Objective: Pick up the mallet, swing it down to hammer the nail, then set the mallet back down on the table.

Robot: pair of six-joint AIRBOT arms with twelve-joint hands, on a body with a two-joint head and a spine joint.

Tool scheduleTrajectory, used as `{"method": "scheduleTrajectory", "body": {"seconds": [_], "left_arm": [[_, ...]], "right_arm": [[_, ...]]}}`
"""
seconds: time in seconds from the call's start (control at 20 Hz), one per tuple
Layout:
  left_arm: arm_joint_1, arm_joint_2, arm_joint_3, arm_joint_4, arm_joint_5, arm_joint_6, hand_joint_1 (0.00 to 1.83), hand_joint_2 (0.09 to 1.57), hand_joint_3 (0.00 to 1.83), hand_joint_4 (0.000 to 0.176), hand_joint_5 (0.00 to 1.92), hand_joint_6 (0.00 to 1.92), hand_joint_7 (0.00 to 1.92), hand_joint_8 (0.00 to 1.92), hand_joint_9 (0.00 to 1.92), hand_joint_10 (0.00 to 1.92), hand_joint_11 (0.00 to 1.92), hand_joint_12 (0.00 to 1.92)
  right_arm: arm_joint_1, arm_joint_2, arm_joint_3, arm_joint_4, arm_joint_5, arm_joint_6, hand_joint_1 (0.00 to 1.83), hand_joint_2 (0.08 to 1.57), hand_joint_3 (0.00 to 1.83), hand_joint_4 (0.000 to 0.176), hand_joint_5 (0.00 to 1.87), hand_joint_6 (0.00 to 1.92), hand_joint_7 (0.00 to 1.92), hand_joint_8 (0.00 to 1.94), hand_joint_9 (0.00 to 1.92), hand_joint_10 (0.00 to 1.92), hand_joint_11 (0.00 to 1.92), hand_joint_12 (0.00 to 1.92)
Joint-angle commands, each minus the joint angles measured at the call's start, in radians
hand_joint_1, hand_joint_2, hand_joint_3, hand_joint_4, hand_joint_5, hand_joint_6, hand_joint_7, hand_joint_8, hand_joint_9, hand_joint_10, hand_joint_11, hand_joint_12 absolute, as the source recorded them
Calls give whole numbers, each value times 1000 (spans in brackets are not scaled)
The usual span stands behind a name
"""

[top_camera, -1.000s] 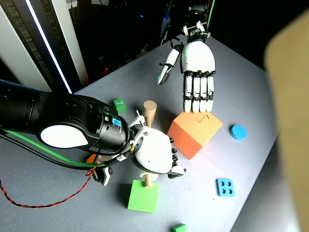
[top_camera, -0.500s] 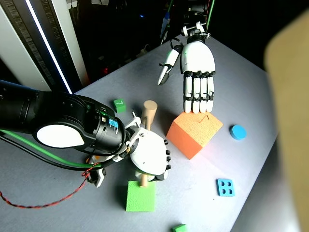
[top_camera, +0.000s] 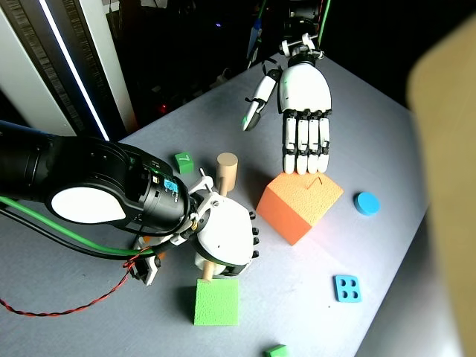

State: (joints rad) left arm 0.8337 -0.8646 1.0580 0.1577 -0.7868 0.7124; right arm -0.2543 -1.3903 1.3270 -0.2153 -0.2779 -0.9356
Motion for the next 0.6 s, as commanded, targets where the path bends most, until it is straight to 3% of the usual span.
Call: {"method": "scheduleTrajectory", "body": {"seconds": [0.0, 0.05, 0.1, 0.15, 0.2, 0.25, 0.4, 0.5, 0.55], "left_arm": [[-5, -2, -2, 1, -54, -6, 0, 1190, 0, 0, 136, 2, 191, 4, 190, 3, 0, 391], [-5, -2, -3, 1, -54, -6, 0, 1198, 1, 0, 134, 0, 195, 5, 195, 5, 0, 394], [-5, -2, -3, 1, -54, -6, 0, 1198, 1, 0, 134, 0, 195, 5, 195, 5, 0, 394], [-5, -2, -3, 2, -52, -6, 0, 1203, 2, 0, 142, 3, 209, 6, 213, 8, 0, 416], [-5, -2, -3, 3, -52, -6, 0, 1200, 1, 0, 115, 1, 174, 2, 179, 3, 0, 361], [-5, -2, -3, 3, -52, -6, 0, 1201, 2, 0, 119, 4, 172, 4, 180, 5, 0, 352], [-5, -2, -2, 3, -52, -6, 0, 1200, 0, 0, 158, 3, 213, 0, 219, 0, 0, 429], [-5, -2, -2, 3, -52, -6, 0, 1203, 1, 0, 153, 1, 224, 2, 232, 2, 0, 433], [-5, -2, -2, 3, -52, -6, 0, 1207, 2, 0, 148, 0, 222, 1, 227, 0, 0, 418]], "right_arm": [[8, 7, -3, -12, 73, -9, 963, 1108, 12, 0, 1214, 1921, 1424, 1941, 1579, 1921, 1773, 1921], [7, 7, -4, -12, 73, -9, 919, 1186, 5, 0, 1294, 1921, 1553, 1941, 1704, 1921, 1890, 1921], [7, 7, -5, -12, 73, -10, 919, 1186, 5, 0, 1294, 1921, 1553, 1941, 1704, 1921, 1890, 1921], [7, 8, -6, -12, 73, -11, 853, 1232, 0, 37, 1439, 1921, 1703, 1941, 1821, 1921, 1920, 1921], [7, 9, -8, -12, 73, -11, 861, 1253, 0, 144, 1479, 1921, 1726, 1941, 1835, 1921, 1921, 1921], [7, 11, -11, -12, 73, -14, 849, 1278, 9, 170, 1484, 1921, 1737, 1941, 1844, 1921, 1921, 1921], [7, 25, -33, -12, 74, -23, 862, 1366, 28, 176, 1481, 1921, 1743, 1941, 1837, 1921, 1921, 1921], [7, 39, -55, -12, 77, -31, 765, 1455, 25, 176, 1469, 1921, 1731, 1941, 1820, 1921, 1921, 1921], [8, 46, -65, -12, 78, -34, 828, 1479, 22, 176, 1451, 1921, 1712, 1941, 1800, 1921, 1921, 1921]]}}
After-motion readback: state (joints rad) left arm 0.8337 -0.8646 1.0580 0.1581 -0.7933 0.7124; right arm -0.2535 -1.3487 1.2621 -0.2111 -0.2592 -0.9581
